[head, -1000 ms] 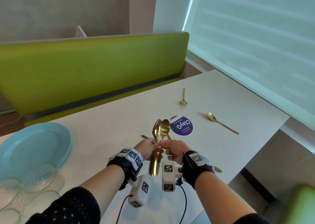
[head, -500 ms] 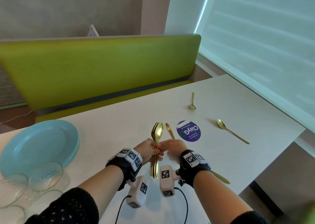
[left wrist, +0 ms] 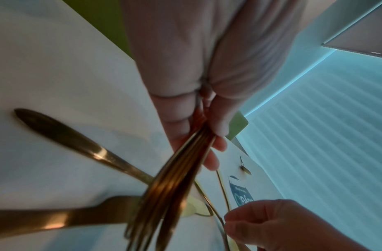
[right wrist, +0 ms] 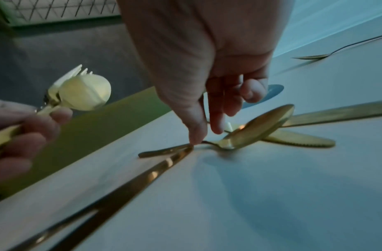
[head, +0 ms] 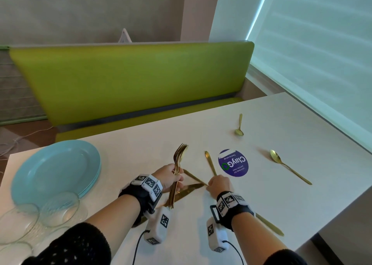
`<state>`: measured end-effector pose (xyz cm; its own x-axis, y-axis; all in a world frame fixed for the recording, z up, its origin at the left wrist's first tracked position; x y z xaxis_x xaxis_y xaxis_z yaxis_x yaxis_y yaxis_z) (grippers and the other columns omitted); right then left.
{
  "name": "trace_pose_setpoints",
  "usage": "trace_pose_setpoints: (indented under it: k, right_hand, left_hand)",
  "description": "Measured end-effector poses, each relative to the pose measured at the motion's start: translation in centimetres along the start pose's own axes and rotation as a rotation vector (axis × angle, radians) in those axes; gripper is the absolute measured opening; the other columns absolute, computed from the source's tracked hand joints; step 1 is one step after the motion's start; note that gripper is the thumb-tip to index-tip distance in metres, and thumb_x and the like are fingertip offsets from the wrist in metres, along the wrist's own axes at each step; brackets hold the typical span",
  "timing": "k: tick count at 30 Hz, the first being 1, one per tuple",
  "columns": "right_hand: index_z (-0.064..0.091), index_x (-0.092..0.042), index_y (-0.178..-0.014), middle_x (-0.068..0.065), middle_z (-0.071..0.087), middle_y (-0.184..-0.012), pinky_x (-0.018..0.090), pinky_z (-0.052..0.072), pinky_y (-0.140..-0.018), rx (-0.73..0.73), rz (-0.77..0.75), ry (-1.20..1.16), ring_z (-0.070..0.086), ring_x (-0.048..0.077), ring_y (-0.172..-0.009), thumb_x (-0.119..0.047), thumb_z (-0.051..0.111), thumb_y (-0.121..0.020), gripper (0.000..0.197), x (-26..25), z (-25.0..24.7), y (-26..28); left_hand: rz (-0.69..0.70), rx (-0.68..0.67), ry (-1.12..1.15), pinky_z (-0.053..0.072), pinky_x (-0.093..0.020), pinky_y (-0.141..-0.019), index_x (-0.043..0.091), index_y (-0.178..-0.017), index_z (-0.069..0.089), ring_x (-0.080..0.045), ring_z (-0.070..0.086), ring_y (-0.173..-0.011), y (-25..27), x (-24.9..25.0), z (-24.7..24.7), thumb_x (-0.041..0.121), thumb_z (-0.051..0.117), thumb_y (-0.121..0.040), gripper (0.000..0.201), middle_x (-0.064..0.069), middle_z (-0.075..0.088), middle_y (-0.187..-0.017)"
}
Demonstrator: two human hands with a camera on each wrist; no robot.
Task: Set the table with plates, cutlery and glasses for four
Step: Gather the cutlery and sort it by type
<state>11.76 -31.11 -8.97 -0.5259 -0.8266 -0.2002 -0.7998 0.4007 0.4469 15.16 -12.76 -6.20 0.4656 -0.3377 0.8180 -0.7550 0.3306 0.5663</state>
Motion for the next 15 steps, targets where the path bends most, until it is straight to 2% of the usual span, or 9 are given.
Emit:
trace_pose_setpoints:
  k: [5,10,15]
  right_hand:
    - [0.065,-0.018,-0.114,0.004,0.065,-0.116,0.030,0.053,-0.088,0.048,-0.048,0.154,0.062,0.021,-0.106,-0.019,0.049,-0.094,0.026,-0.5,0.6,-0.4]
    - [0.064,-0.016,-0.115,0.005,0.064,-0.114,0.029,0.052,-0.088,0.074,-0.110,0.250,0.061,0.020,-0.106,-0.016,0.047,-0.094,0.027,-0.6,0.0,-0.8]
    - [0.063,-0.013,-0.114,0.005,0.062,-0.114,0.032,0.047,-0.089,0.215,-0.311,0.406,0.051,0.023,-0.113,-0.010,0.044,-0.096,0.027,-1.7,-3.5,-0.7]
  left_hand:
    - [-0.015,0.007,-0.001,0.055,-0.031,-0.066,0.015,-0.085,0.050,-0.016,0.060,-0.068,-0.5,-0.1,-0.4,-0.003,0.042,-0.095,0.022,-0.004,0.058,-0.085]
    - [-0.024,0.021,0.003,0.055,-0.033,-0.073,0.016,-0.085,0.051,-0.017,0.060,-0.070,-0.7,0.3,-0.7,-0.001,0.043,-0.095,0.021,-0.004,0.059,-0.085]
    - [0.012,0.081,-0.036,0.053,-0.030,-0.066,0.013,-0.086,0.051,-0.017,0.059,-0.066,-1.1,1.5,-1.1,0.006,0.041,-0.097,0.016,-0.003,0.060,-0.080]
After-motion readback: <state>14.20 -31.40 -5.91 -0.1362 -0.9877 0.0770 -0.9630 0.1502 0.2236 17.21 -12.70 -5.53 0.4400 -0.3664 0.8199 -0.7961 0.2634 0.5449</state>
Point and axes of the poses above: each hand's wrist, its own y-axis away from the middle knuckle, its own z-axis out of the palm, x = y × z, the point moved 4 cm from there along -y, towards the middle knuckle
